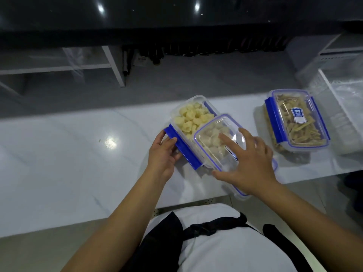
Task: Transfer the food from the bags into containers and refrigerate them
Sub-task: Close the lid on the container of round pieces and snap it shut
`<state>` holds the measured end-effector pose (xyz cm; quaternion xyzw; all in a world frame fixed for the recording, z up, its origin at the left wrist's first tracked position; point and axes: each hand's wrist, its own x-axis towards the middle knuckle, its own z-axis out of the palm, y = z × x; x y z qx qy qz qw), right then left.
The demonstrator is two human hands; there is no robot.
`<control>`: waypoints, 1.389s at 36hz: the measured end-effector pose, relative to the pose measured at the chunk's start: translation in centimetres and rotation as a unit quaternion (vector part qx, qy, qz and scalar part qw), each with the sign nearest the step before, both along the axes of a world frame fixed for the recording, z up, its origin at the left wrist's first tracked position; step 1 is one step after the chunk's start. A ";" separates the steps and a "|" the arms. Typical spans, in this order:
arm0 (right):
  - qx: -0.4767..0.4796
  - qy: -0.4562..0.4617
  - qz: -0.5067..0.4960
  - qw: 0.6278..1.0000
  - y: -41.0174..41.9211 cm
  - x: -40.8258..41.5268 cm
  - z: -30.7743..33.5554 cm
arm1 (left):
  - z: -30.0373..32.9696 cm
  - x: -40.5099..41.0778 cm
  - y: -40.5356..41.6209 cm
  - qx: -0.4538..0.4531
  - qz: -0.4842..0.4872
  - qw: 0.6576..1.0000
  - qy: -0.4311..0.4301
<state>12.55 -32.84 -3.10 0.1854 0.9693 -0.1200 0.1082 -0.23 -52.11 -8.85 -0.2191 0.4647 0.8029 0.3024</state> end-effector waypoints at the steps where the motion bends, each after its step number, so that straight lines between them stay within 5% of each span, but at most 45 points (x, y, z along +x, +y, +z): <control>1: -0.001 0.005 -0.001 1.000 0.1 0.2 0.1 | 0.0 0.0 0.0 -0.003 0.001 1.000 -0.002; 13: -0.003 0.097 -0.021 0.995 -1.9 -5.7 -0.1 | 0.5 1.0 0.2 -0.003 -0.036 0.999 0.026; 19: 0.052 0.019 0.020 0.998 -3.2 -9.4 -3.7 | 1.1 1.6 0.3 -0.012 -0.046 0.998 0.035; 34: 0.004 -0.068 0.125 0.990 -2.7 -4.4 -1.5 | 1.4 1.9 -1.0 -0.113 -0.040 0.988 0.101; 43: -0.022 -0.121 0.148 0.981 -3.6 -2.7 0.6 | 2.0 2.4 -1.0 -0.312 -0.209 0.894 0.245; 50: -0.115 -0.069 0.127 0.983 -2.6 -2.9 1.7 | 2.2 2.5 -1.1 -0.273 -0.175 0.928 0.185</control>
